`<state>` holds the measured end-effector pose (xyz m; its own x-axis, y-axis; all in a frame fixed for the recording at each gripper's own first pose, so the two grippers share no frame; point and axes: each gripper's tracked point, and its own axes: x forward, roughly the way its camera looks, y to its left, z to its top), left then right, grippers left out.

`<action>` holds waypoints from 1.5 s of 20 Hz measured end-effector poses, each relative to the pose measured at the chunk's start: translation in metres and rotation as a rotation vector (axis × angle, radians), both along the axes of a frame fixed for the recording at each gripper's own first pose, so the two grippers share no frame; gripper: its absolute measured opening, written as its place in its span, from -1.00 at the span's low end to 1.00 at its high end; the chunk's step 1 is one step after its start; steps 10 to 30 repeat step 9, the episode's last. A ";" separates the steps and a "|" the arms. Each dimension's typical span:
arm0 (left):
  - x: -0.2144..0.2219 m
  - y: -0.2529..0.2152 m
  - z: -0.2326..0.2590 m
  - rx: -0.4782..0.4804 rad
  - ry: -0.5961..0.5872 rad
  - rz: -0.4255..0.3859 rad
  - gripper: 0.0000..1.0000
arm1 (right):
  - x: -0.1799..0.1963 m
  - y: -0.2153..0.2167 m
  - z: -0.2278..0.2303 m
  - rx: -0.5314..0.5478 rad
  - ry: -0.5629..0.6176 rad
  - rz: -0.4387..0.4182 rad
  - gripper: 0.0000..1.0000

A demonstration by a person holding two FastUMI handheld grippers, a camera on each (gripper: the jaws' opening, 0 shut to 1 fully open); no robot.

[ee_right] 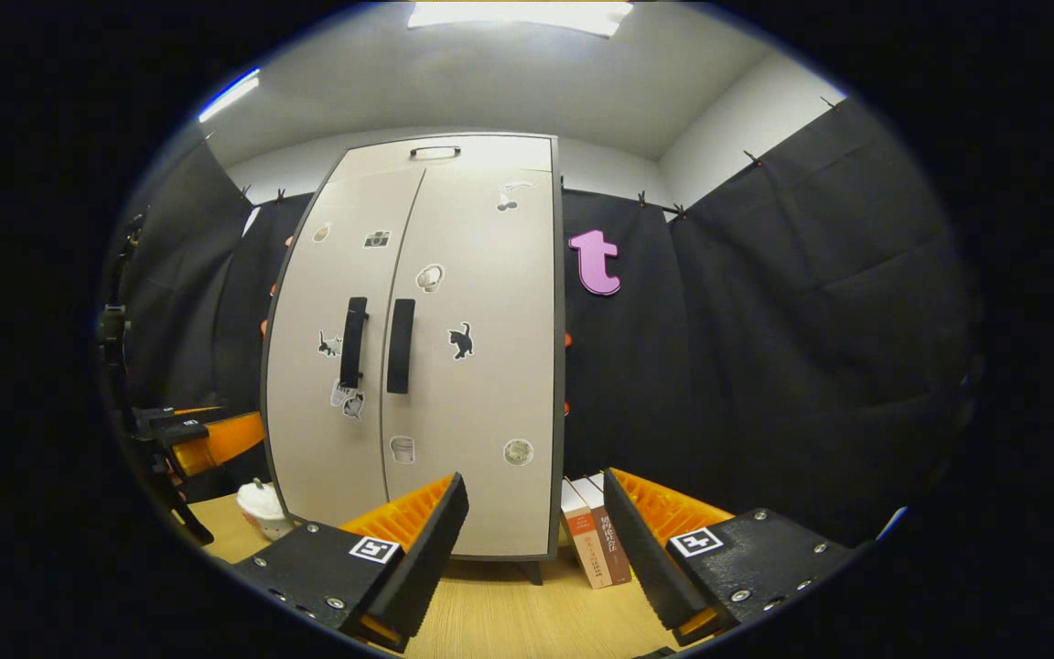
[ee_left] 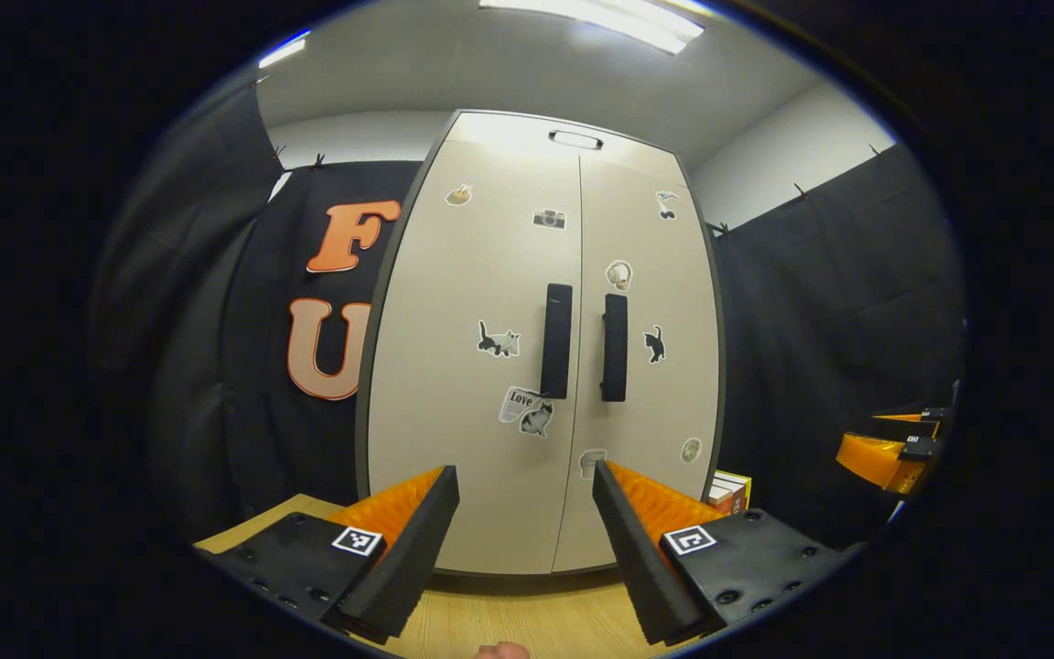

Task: Grab one shoe with the right hand and put it into the shoe cabinet, grab the other shoe with the left hand and put it into the shoe cabinet; then close the right door with the right hand and the left door with the left hand.

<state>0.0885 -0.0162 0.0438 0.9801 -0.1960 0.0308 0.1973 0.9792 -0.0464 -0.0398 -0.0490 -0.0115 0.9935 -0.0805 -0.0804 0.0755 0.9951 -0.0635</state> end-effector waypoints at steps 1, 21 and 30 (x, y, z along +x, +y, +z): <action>-0.002 -0.002 0.002 -0.003 -0.005 -0.004 0.99 | 0.000 0.003 0.001 0.003 -0.003 0.007 0.83; -0.013 -0.016 0.001 -0.024 0.023 -0.013 0.92 | -0.005 0.005 0.002 0.018 -0.011 0.044 0.84; -0.013 -0.016 0.001 -0.024 0.023 -0.013 0.92 | -0.005 0.005 0.002 0.018 -0.011 0.044 0.84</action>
